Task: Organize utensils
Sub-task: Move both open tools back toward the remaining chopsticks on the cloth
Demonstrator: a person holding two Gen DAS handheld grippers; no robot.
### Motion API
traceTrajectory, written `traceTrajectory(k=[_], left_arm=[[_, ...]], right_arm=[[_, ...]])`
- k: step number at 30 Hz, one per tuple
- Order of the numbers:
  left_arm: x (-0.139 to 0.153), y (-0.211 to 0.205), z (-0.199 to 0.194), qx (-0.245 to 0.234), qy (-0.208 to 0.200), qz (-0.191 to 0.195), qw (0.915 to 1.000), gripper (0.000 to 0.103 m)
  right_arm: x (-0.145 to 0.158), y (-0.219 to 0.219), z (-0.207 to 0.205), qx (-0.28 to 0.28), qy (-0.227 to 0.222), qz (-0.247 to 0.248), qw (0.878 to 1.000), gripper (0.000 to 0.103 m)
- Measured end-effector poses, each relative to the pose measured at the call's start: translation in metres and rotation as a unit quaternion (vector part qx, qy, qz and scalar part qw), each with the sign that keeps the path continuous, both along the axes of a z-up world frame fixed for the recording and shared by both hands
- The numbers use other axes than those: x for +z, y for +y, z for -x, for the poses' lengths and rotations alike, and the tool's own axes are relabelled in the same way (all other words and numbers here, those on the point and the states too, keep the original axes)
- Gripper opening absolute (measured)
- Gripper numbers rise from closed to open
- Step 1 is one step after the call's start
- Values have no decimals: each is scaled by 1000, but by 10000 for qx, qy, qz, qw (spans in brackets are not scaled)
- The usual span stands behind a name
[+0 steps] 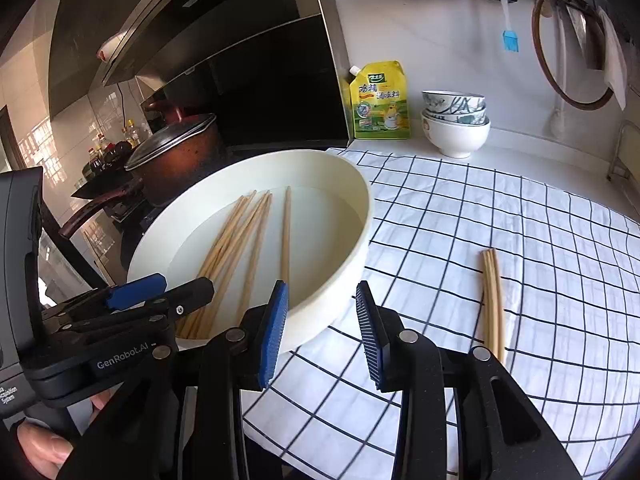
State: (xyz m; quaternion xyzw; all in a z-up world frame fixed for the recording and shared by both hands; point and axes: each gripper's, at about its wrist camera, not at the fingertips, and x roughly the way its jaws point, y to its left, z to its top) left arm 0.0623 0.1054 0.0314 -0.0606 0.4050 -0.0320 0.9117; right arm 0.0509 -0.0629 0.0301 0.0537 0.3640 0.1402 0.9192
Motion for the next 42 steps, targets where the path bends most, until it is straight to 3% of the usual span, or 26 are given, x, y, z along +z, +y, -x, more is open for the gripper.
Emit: traceTrajectory(k=[7, 10, 17, 21, 32, 42], left_arm=[[1, -39, 9, -386, -30, 46, 9992, 65], [0, -60, 13, -615, -19, 55, 9981, 73], [-3, -105, 21, -1115, -36, -73, 9937, 75], [-7, -122, 23, -1238, -24, -113, 9922, 78], [-33, -144, 25, -1301, 180, -260, 9910, 82], [-47, -129, 18, -1056, 360, -229, 9935, 82]], right_arm=[[-3, -54, 20, -546, 7, 22, 9985, 34], [-7, -80, 28, -853, 37, 63, 9963, 34], [-27, -126, 40, -1397, 304, 240, 9894, 34], [-38, -130, 44, -1402, 402, 424, 9884, 43], [-69, -124, 33, -1232, 783, 597, 9875, 43], [-77, -111, 23, -1067, 884, 739, 9876, 43]])
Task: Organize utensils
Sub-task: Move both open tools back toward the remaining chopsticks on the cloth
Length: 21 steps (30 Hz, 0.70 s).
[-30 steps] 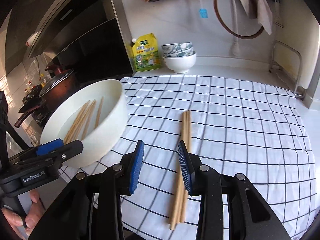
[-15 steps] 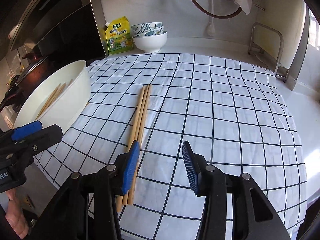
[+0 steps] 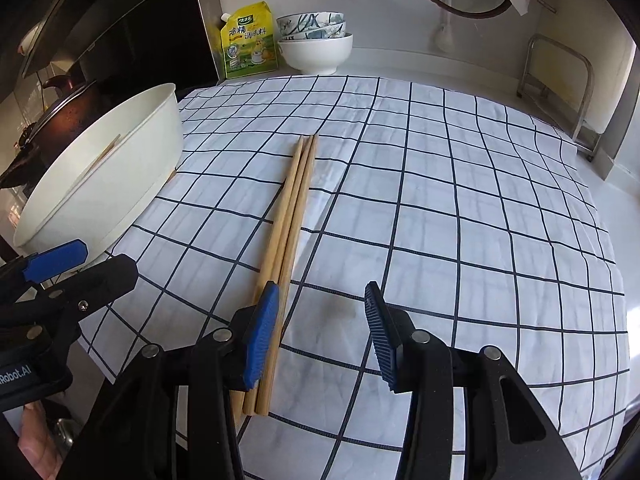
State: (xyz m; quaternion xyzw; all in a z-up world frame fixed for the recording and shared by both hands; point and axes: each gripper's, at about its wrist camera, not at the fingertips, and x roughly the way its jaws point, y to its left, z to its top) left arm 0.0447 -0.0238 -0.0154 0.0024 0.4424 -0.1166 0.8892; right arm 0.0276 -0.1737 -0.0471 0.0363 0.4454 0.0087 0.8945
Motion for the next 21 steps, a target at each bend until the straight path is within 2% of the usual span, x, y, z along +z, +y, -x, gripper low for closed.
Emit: traceTrajectory(k=[21], left_arm=[[-6, -6, -2, -53, 101, -49, 9999, 82]], right_arm=[[-8, 7, -5, 108, 91, 211, 9997, 43]])
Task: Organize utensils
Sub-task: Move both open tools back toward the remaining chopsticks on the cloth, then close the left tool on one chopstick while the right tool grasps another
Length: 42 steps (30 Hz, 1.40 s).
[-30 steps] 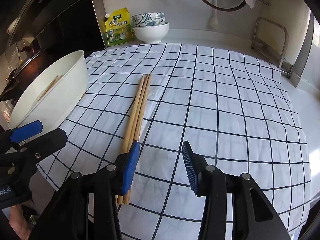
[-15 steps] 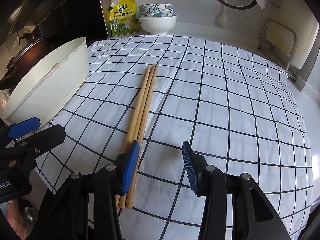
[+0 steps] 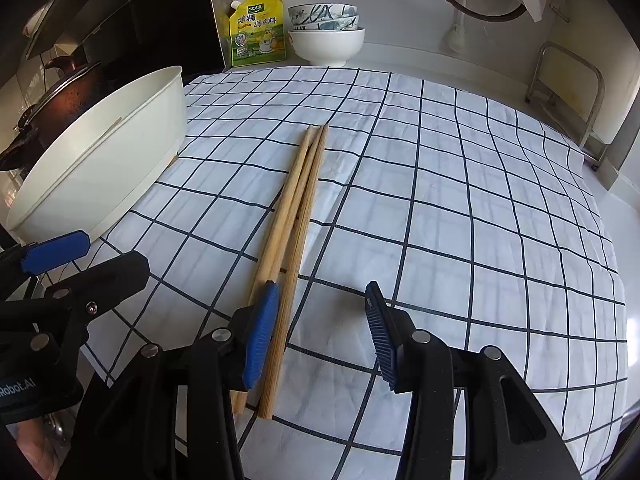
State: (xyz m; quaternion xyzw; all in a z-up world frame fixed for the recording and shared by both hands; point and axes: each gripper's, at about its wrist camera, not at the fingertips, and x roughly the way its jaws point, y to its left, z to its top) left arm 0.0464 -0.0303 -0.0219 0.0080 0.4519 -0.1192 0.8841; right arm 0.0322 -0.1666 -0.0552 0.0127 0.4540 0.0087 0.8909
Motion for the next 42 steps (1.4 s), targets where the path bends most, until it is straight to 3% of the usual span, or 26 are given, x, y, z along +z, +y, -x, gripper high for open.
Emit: traceTrajectory(k=[8, 12, 16, 28, 42], left_arm=[[-3, -5, 0, -55, 30, -2, 10000, 82], [-8, -15, -1, -156, 118, -3, 9998, 82], [-12, -26, -2, -276, 152, -10, 9995, 82], [-28, -51, -8, -452, 273, -151, 9985, 82], [-34, -53, -6, -378, 243, -525, 9976, 82]], right_arm=[[0, -14, 3, -207, -72, 40, 9998, 42], [1, -28, 6, -284, -102, -77, 9995, 22], [1, -41, 11, -402, -95, -226, 9989, 15], [0, -69, 36, -756, -87, -316, 9966, 13], [3, -71, 34, -697, -192, -485, 9962, 18]])
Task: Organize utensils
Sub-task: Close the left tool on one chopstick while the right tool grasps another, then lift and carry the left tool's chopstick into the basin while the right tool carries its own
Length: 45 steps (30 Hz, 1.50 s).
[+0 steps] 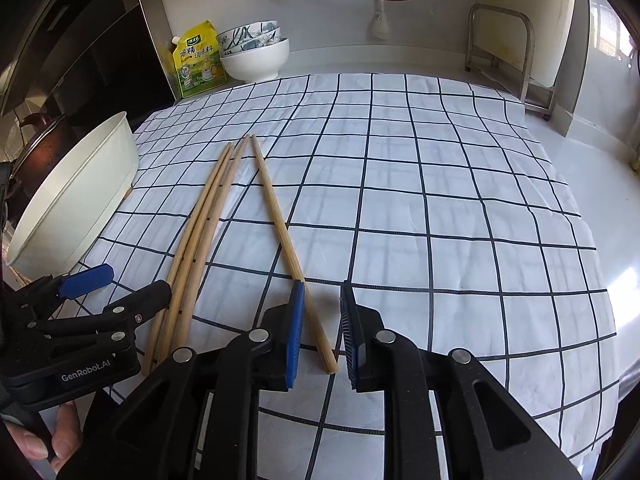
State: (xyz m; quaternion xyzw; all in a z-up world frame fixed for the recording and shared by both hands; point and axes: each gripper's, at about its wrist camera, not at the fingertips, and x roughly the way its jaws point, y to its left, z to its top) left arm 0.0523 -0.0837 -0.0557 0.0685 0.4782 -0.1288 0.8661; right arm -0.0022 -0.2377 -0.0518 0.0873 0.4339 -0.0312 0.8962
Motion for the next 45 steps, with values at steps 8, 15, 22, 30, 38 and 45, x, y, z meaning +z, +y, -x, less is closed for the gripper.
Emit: traceTrajectory(k=[8, 15, 22, 30, 38, 45], left_arm=[[0, 7, -10, 152, 0, -74, 9999, 82], [-1, -2, -26, 207, -40, -112, 9997, 83], [0, -6, -30, 139, -86, -76, 9998, 75], [5, -18, -24, -141, -73, -23, 9999, 19], [7, -12, -22, -205, 126, 142, 9996, 7], [11, -6, -17, -217, 195, 236, 9993, 7]], right_arm=[[3, 8, -12, 210, -1, 55, 9998, 29], [2, 17, -33, 348, 12, 401, 9986, 32], [-6, 19, -42, 324, 105, 540, 9980, 27], [-6, 23, -47, 235, 53, 609, 9979, 7], [-5, 14, -39, 93, 36, 94, 9999, 6], [2, 13, -30, 13, -40, -88, 10000, 6]])
